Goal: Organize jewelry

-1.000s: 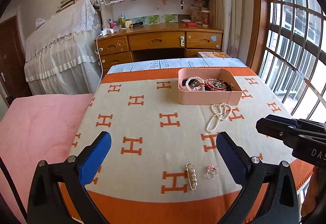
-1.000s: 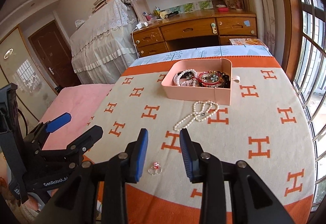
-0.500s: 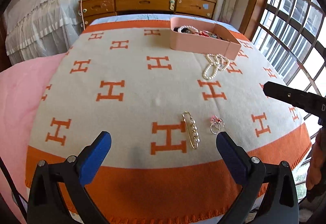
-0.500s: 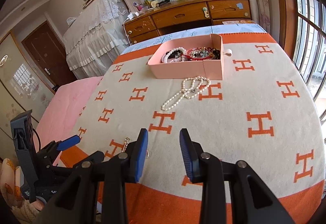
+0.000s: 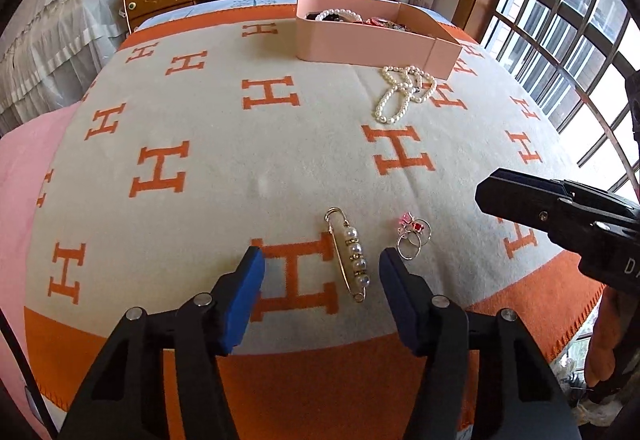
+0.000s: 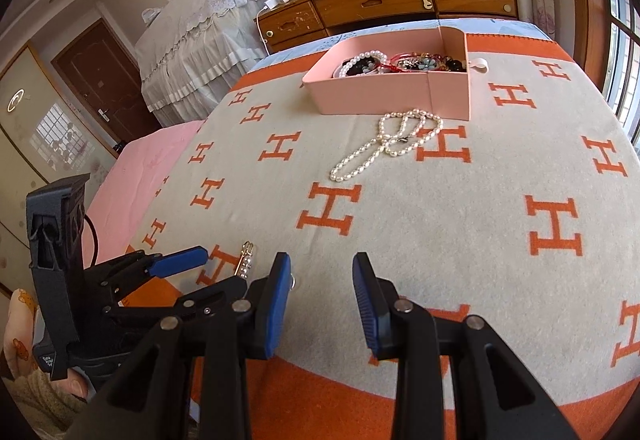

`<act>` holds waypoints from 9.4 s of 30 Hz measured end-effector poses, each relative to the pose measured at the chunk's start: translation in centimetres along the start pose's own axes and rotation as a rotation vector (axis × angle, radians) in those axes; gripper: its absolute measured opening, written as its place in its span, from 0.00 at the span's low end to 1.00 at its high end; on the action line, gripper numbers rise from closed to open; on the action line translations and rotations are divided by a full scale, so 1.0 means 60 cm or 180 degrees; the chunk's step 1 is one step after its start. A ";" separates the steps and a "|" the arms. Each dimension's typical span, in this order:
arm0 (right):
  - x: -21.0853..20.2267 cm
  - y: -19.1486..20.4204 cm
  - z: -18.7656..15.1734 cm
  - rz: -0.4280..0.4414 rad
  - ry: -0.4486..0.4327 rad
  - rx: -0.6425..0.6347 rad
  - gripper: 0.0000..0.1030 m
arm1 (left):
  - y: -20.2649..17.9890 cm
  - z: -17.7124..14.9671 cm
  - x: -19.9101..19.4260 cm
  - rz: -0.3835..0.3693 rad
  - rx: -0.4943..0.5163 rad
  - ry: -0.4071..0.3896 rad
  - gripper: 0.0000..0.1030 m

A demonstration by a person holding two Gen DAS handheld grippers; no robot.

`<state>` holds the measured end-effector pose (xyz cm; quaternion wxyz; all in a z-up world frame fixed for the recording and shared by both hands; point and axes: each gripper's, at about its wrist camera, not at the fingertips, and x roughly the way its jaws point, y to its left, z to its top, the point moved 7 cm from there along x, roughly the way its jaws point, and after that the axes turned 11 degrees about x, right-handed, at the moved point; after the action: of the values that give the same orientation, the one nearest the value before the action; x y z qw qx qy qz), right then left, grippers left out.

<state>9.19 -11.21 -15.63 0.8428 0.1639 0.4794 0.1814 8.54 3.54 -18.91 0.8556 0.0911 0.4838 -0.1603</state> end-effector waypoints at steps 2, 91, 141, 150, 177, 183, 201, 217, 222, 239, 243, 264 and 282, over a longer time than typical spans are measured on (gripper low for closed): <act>0.004 0.004 -0.003 0.0016 0.0026 -0.0043 0.32 | -0.006 0.004 0.004 0.0064 0.0073 0.0016 0.53; -0.071 0.053 0.417 0.0331 -0.1047 -0.0107 0.04 | 0.063 0.376 0.136 -0.0245 -0.0119 -0.0177 0.49; -0.026 -0.016 0.012 0.0063 0.0045 -0.0181 0.34 | -0.025 0.023 0.002 -0.0217 0.0558 0.0028 0.60; -0.004 -0.031 0.006 0.0135 0.0118 -0.0074 0.34 | -0.064 0.028 0.012 -0.0279 0.0959 0.0021 0.35; 0.048 0.058 -0.033 0.0046 0.0273 -0.1010 0.34 | -0.008 0.014 -0.044 -0.0782 0.0334 -0.0188 0.08; 0.035 0.050 -0.034 -0.0027 0.0201 -0.1023 0.34 | -0.028 0.016 -0.015 -0.0944 0.0370 -0.0065 0.11; 0.048 0.045 -0.037 -0.0061 0.0235 -0.1068 0.34 | -0.014 0.029 -0.014 -0.0857 0.0245 -0.0193 0.03; 0.061 0.061 -0.041 -0.0073 0.0199 -0.1327 0.05 | 0.012 0.017 -0.039 -0.0757 0.0230 -0.0246 0.03; 0.048 0.049 -0.038 -0.0086 0.0166 -0.1233 0.04 | -0.003 0.013 -0.024 -0.0799 0.0305 -0.0139 0.10; 0.019 0.036 -0.020 0.0028 -0.0002 -0.1026 0.02 | -0.040 0.030 0.011 -0.0729 0.0539 -0.0047 0.10; 0.008 0.035 -0.010 0.0064 -0.0068 -0.0976 0.02 | -0.036 0.030 0.012 -0.0729 0.0496 -0.0060 0.07; -0.079 0.023 0.293 0.0128 -0.0846 -0.0487 0.02 | 0.024 0.355 -0.077 -0.0202 0.0615 -0.0816 0.06; -0.018 -0.039 0.334 -0.0046 -0.0561 0.0126 0.12 | 0.060 0.399 -0.018 -0.0095 0.0194 -0.0769 0.84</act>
<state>26.41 -15.81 -6.11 0.8796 0.1925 0.4080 0.1507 28.47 -0.34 -5.66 0.9020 0.0898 0.3733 -0.1975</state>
